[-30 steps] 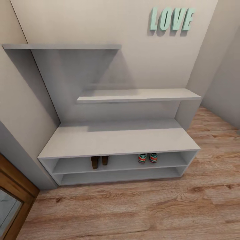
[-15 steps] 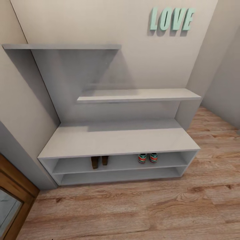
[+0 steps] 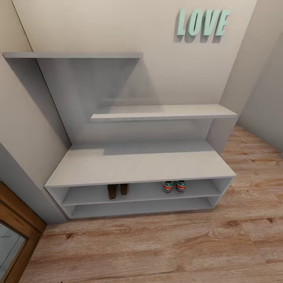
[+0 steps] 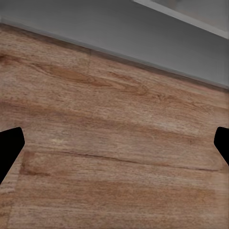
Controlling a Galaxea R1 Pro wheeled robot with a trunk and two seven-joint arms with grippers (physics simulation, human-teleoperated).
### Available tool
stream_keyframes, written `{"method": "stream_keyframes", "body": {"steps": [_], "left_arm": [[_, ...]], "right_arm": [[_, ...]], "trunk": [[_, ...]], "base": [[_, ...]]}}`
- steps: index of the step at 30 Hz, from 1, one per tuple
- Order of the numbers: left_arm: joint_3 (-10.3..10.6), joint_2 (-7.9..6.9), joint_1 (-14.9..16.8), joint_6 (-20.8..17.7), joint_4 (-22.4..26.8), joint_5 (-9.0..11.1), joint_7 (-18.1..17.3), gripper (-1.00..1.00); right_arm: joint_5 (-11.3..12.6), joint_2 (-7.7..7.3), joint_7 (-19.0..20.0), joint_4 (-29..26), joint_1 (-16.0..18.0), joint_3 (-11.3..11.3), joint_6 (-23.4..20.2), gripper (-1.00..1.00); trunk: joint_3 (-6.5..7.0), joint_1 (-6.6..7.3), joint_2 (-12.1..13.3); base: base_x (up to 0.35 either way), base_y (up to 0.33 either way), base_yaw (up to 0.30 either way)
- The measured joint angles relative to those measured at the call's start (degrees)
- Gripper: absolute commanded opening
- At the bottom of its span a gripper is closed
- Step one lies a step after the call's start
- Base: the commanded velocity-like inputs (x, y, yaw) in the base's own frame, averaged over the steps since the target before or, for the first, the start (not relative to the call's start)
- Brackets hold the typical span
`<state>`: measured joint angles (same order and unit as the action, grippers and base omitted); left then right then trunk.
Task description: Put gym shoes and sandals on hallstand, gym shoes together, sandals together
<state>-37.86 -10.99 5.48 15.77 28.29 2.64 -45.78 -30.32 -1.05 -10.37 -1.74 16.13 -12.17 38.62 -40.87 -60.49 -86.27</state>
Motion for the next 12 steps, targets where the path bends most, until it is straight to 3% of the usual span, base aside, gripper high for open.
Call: {"method": "stream_keyframes", "body": {"steps": [12], "left_arm": [[0.00, 0.00, 0.00, 0.03, 0.00, 0.04, 0.01, 1.00]], "right_arm": [[0.00, 0.00, 0.00, 0.01, 0.00, 0.01, 0.00, 1.00]], "trunk": [[0.00, 0.00, 0.00]], "base": [[0.000, 0.000, 0.000]]}}
